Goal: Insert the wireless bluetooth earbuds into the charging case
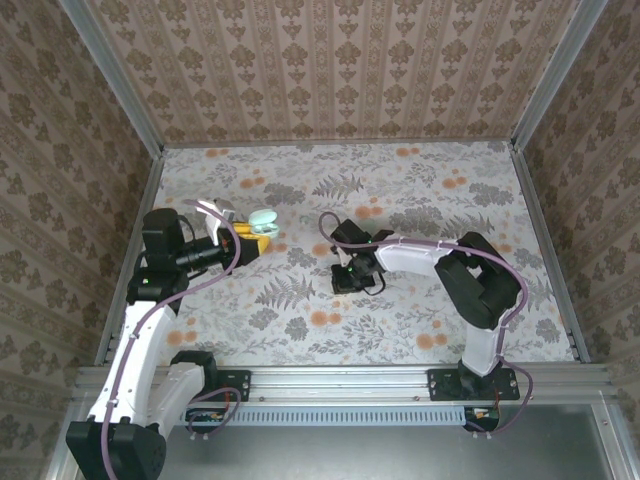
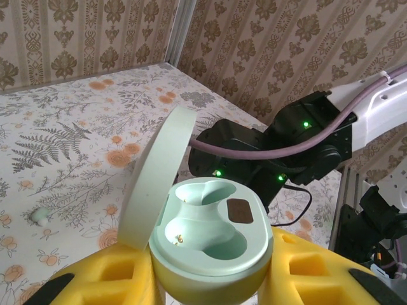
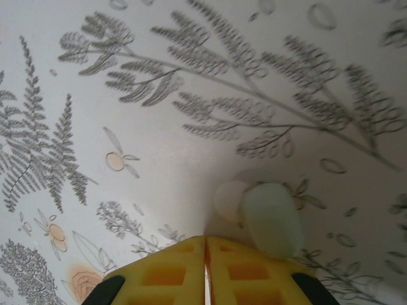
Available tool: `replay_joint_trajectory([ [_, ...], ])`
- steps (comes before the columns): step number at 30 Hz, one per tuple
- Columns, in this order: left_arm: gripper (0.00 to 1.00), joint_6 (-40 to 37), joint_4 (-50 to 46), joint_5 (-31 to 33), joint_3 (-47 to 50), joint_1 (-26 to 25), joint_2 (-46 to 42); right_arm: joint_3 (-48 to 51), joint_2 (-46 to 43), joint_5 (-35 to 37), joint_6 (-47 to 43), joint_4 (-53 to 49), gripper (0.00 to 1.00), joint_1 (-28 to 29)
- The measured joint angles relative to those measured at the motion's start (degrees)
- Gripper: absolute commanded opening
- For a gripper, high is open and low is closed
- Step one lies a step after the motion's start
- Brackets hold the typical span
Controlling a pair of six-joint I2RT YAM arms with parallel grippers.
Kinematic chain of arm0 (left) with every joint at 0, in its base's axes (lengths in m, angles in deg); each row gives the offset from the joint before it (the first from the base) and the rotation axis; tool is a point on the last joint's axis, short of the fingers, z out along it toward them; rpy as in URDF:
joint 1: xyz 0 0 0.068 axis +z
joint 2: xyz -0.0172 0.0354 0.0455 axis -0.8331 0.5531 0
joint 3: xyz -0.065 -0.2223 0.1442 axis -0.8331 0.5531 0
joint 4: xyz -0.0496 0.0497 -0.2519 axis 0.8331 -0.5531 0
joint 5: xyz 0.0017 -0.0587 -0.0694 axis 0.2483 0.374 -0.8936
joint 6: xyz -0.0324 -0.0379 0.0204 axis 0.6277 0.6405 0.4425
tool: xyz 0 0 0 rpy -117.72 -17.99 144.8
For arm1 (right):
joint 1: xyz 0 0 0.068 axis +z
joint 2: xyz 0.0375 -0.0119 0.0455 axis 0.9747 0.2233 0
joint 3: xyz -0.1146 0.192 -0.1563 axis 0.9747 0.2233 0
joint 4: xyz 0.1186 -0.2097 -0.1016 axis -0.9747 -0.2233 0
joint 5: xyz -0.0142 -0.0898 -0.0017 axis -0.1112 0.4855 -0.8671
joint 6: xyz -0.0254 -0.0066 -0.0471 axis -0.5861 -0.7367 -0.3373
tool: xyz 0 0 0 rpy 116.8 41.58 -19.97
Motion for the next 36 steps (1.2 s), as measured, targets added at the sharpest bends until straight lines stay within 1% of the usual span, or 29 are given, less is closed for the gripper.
replay_joint_trajectory([
  [7,0.16,0.00,0.09,0.02,0.00,0.00,1.07,-2.97,1.20,2.03,-3.10,-4.13,0.10,-3.50],
  [18,0.16,0.00,0.15,0.17,0.00,-0.39,2.25,-9.97,5.27,4.61,-6.54,-8.57,0.11,-5.33],
  [22,0.16,-0.07,0.07,0.24,0.00,-0.39,2.25,-11.19,5.31,5.77,-7.19,-9.70,0.12,-5.49],
  [27,0.16,-0.26,-0.04,0.24,0.00,-0.39,2.25,-11.23,2.97,10.49,-6.51,-13.94,0.24,-5.31],
  [31,0.16,-0.46,-0.02,0.44,-0.02,-0.39,2.25,-13.29,0.42,14.99,-3.87,-17.75,0.38,-4.02],
  [34,0.16,-0.46,0.00,0.46,0.00,-0.39,2.27,-16.22,0.24,17.20,-2.54,-19.12,0.41,-2.03],
  [36,0.16,-0.46,-0.02,0.46,0.00,-0.39,2.45,-18.29,0.79,18.14,-1.38,-19.85,0.41,-0.48],
])
